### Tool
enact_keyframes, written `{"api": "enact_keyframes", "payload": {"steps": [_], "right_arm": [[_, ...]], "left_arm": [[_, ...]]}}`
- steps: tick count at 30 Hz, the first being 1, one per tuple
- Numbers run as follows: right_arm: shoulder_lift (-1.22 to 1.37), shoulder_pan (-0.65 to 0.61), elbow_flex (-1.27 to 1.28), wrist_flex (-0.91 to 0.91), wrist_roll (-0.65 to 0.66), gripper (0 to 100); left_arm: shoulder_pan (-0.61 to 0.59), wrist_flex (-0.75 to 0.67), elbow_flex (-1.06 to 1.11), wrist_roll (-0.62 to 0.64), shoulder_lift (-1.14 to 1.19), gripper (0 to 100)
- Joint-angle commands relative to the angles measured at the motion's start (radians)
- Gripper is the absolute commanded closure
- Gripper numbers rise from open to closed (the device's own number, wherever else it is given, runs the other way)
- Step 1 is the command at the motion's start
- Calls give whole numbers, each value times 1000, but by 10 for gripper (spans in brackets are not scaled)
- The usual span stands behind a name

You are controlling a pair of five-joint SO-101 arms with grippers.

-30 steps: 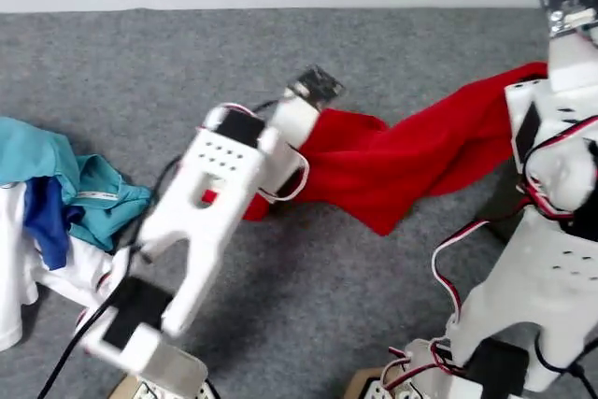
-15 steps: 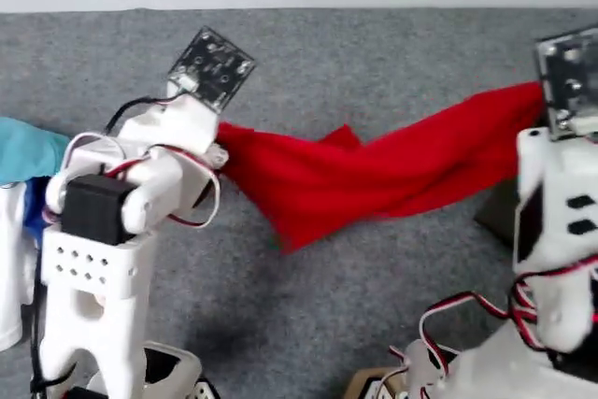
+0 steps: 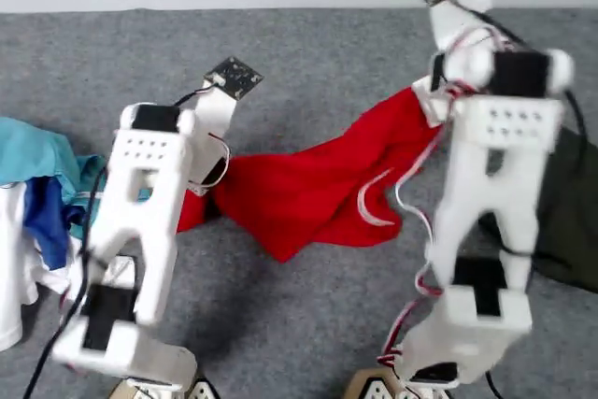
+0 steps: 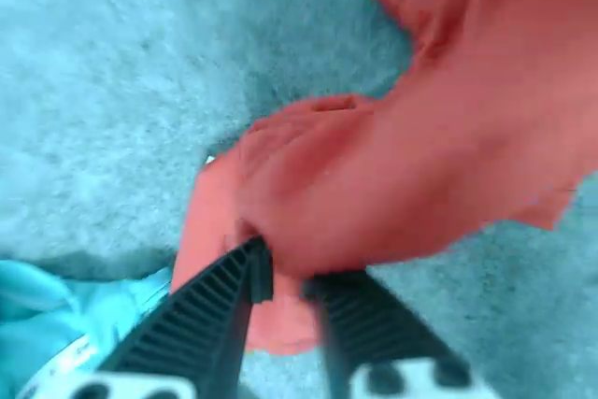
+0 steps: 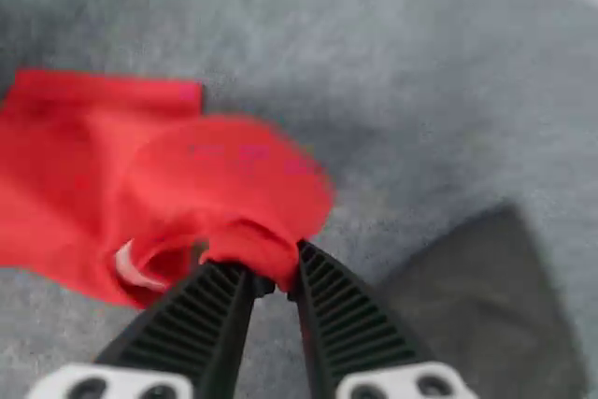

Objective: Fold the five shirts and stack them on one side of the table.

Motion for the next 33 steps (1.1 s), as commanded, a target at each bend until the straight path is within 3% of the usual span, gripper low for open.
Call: {"api": "enact_keyframes", "payload": {"steps": [1, 9, 13, 22, 33], "right_arm": [[31, -4, -41, -38, -29, 989], [59, 15, -41, -41, -23, 989], [68, 24, -41, -42, -23, 989], [73, 74, -41, -42, -23, 989], [73, 102, -41, -38, -26, 989]], "left_arm": [[-6, 91, -188, -15, 117, 781], [17, 313, -570, -15, 140, 783], [77, 316, -582, 2, 86, 783], [356, 293, -159, 6, -80, 824], [390, -101, 245, 29, -66, 822]]}}
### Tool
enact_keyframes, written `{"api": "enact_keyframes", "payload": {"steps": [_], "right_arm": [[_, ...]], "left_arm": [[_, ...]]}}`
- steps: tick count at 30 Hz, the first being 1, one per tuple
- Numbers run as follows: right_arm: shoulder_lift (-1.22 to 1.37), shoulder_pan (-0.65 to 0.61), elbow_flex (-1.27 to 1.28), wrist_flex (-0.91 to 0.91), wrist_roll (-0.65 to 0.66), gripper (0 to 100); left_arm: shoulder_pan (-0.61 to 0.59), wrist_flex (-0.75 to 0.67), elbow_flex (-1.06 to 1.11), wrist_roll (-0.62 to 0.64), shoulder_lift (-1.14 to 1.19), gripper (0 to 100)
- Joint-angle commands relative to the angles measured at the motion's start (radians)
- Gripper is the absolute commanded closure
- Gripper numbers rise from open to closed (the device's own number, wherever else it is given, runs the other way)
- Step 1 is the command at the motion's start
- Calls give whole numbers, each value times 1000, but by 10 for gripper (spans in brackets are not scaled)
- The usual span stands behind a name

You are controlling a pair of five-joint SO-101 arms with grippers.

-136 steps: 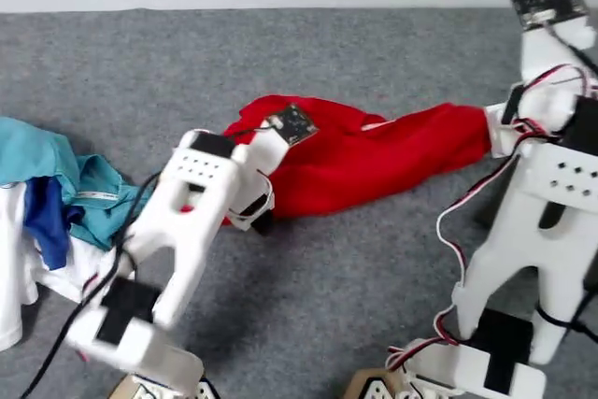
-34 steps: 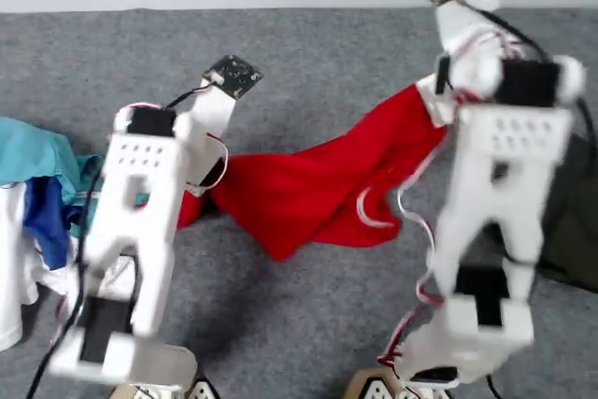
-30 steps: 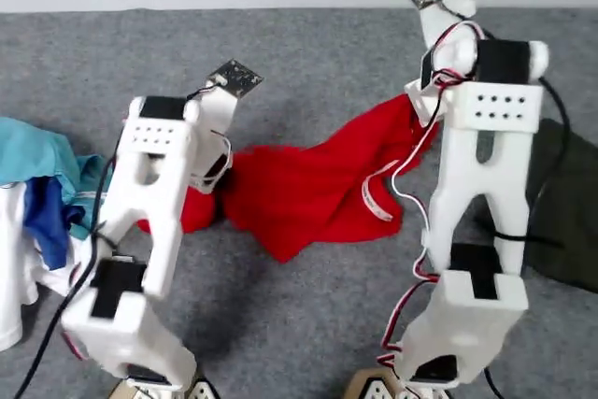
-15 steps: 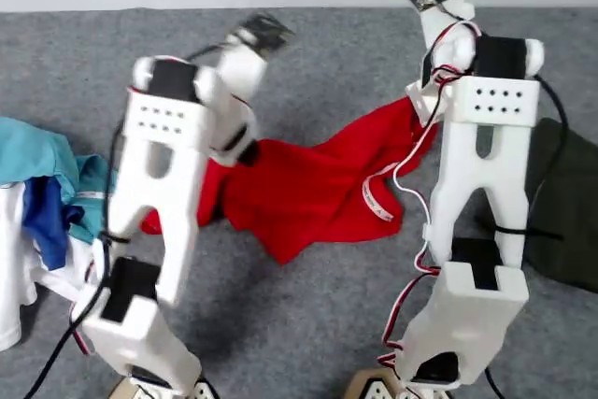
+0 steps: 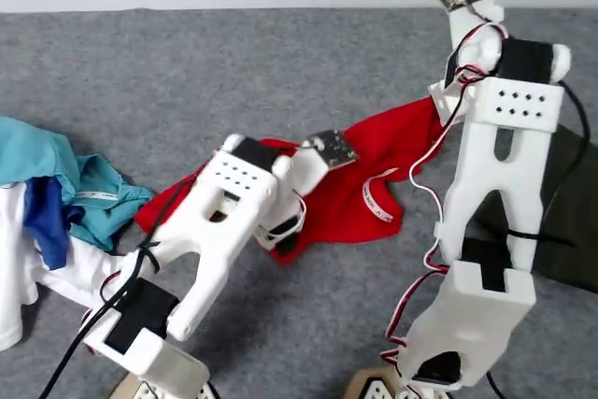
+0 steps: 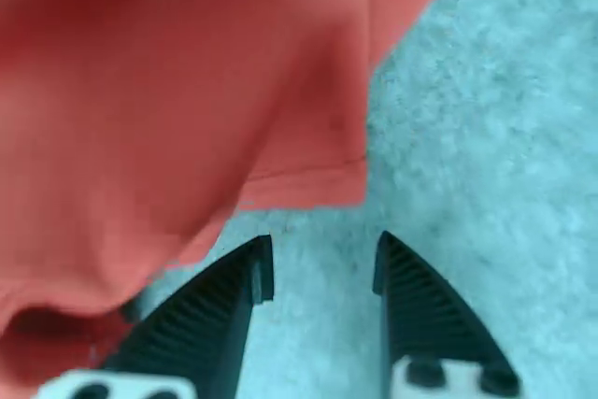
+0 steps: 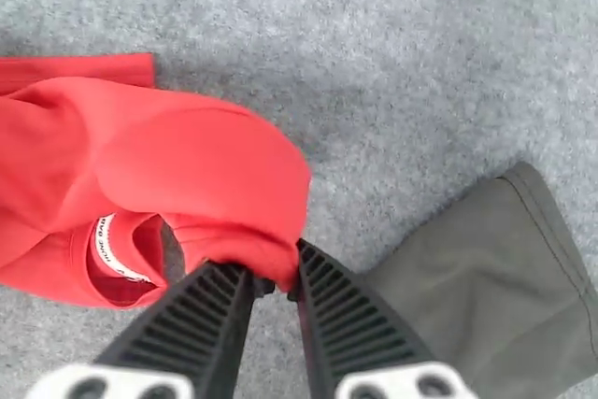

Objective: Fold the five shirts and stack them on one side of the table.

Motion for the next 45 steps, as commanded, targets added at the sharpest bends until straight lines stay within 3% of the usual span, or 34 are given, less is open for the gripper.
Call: {"api": "enact_keyframes", "payload": {"steps": [1, 9, 20, 24, 29, 36, 45], "right_arm": [[-7, 10, -41, -15, -14, 989], [-7, 8, -41, -15, -15, 989], [-15, 8, -41, -8, -15, 989], [-24, 12, -49, -7, -15, 989], [-79, 12, -52, -8, -9, 989], [-170, 13, -52, -7, -8, 989], [-380, 15, -52, -19, -8, 989]], "left_arm": [[14, -75, 33, 8, -15, 822], [31, -121, -53, 52, 224, 822], [31, 21, -302, 115, 445, 829], [37, 26, -325, 117, 456, 960], [43, 87, -367, 123, 342, 995], [17, 152, -389, 118, 2, 995], [-235, 98, -394, 124, -371, 995]]}}
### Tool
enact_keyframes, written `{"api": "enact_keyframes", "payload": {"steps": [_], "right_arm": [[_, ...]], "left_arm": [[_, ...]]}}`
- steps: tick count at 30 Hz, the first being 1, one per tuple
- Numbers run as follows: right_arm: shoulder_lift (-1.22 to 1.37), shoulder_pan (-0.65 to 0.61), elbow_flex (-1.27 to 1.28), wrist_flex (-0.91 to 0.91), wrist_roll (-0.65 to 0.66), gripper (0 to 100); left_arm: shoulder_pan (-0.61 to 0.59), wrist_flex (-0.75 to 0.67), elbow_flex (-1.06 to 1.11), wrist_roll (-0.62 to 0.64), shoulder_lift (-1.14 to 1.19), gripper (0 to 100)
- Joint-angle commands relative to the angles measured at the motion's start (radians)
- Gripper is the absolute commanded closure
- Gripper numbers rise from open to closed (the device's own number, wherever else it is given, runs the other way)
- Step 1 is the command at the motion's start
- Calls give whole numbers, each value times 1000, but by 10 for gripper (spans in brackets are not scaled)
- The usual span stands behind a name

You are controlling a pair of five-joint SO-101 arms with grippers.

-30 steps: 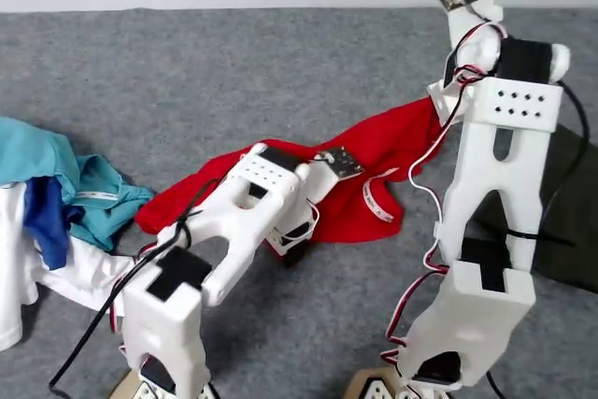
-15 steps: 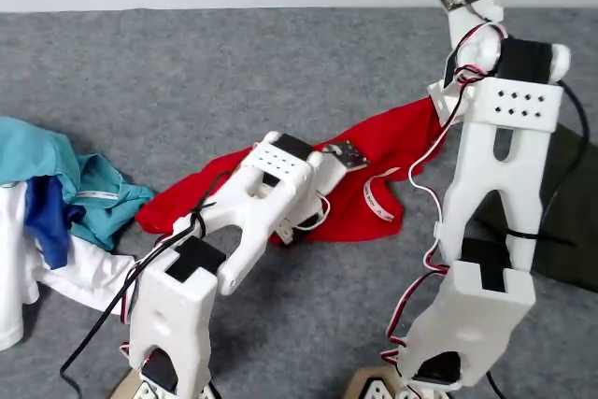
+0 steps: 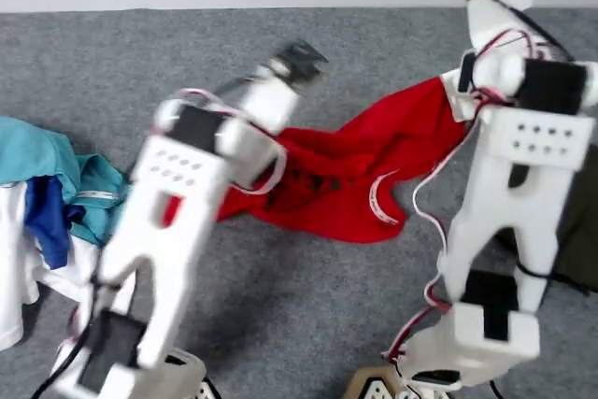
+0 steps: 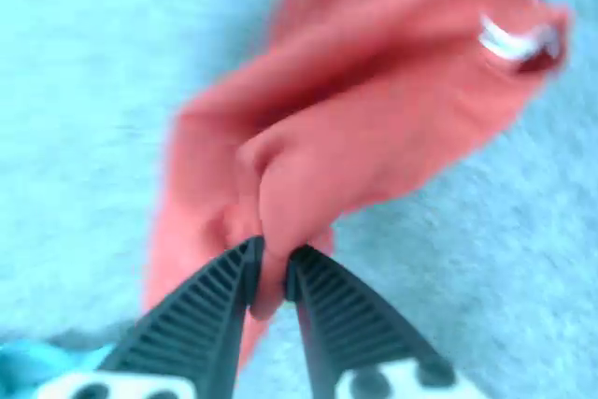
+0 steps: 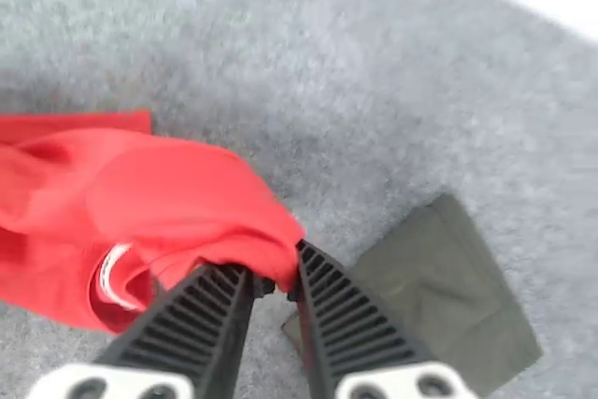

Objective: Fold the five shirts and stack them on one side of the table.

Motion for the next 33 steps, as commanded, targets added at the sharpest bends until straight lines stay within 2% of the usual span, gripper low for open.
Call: {"api": "enact_keyframes", "payload": {"steps": [1, 8, 14, 24, 33], "right_arm": [[-147, 16, -52, -19, -5, 989], [-352, 39, -52, -113, -3, 989], [-463, 48, -52, -259, 48, 989], [-558, 48, -52, -407, 60, 989], [-670, 50, -52, -510, 167, 989]], "left_arm": [[-117, -68, -44, 9, -173, 995], [-236, -287, -163, 11, -325, 995], [-255, -371, -245, 6, -338, 995], [-255, -367, -242, 3, -373, 995], [-255, -245, -248, 2, -482, 995]]}}
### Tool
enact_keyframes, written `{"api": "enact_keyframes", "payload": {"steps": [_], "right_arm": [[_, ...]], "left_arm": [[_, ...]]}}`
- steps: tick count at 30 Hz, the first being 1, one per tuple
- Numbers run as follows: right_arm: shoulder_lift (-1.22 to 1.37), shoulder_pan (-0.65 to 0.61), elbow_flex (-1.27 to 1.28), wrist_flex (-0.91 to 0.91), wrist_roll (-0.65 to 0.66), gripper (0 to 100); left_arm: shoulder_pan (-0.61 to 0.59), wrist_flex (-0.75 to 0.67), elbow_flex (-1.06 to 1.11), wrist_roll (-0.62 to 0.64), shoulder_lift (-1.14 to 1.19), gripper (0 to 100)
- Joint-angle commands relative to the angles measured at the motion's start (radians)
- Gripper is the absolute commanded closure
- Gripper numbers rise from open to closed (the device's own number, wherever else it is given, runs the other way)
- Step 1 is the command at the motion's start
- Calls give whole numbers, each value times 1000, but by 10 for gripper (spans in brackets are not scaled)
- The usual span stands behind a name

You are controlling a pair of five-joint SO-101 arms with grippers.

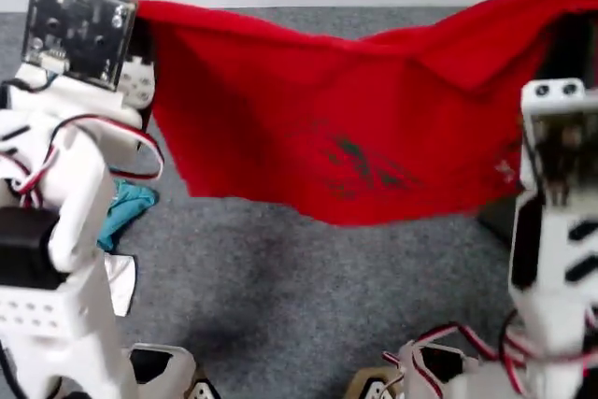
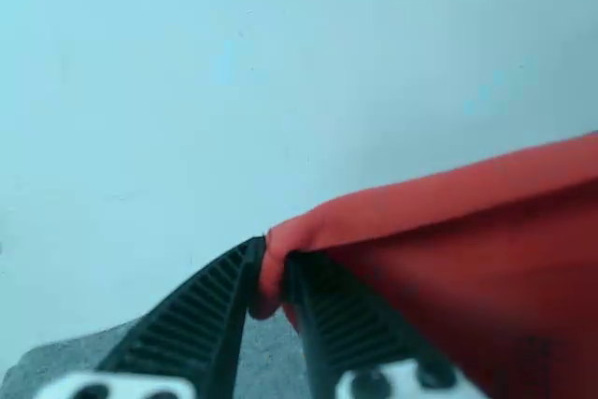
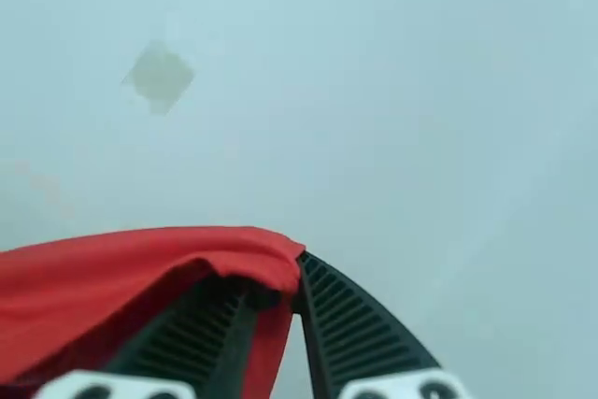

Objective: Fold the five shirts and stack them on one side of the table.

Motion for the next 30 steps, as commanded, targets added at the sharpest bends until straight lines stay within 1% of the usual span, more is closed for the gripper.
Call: {"api": "enact_keyframes", "payload": {"steps": [1, 6, 11, 14, 16, 18, 22, 23, 25, 28, 30], "right_arm": [[-51, 15, -51, -35, 48, 989], [-134, 28, -48, -27, 110, 989], [-174, 188, -46, 88, 123, 989], [-173, 226, -44, 157, 123, 989], [-170, 226, -29, 214, 123, 988], [-156, 213, 26, 255, 123, 988], [-107, 96, 207, 318, 123, 988], [-94, 71, 261, 321, 118, 988], [-70, 16, 377, 314, 117, 988], [-24, -50, 546, 236, 115, 988], [10, -64, 655, 130, 115, 988]], "left_arm": [[-6, 12, -30, 2, -95, 995], [-11, 14, -30, 0, -241, 995], [-95, 18, -25, -72, -367, 995], [-106, 94, -24, -112, -393, 995], [-106, 163, -19, -141, -391, 995], [-106, 190, 41, -172, -391, 995], [-106, 173, 297, -207, -390, 995], [-106, 140, 381, -219, -390, 995], [-110, 29, 549, -247, -391, 995], [-112, -203, 780, -267, -390, 995], [-107, -376, 923, -269, -377, 995]]}}
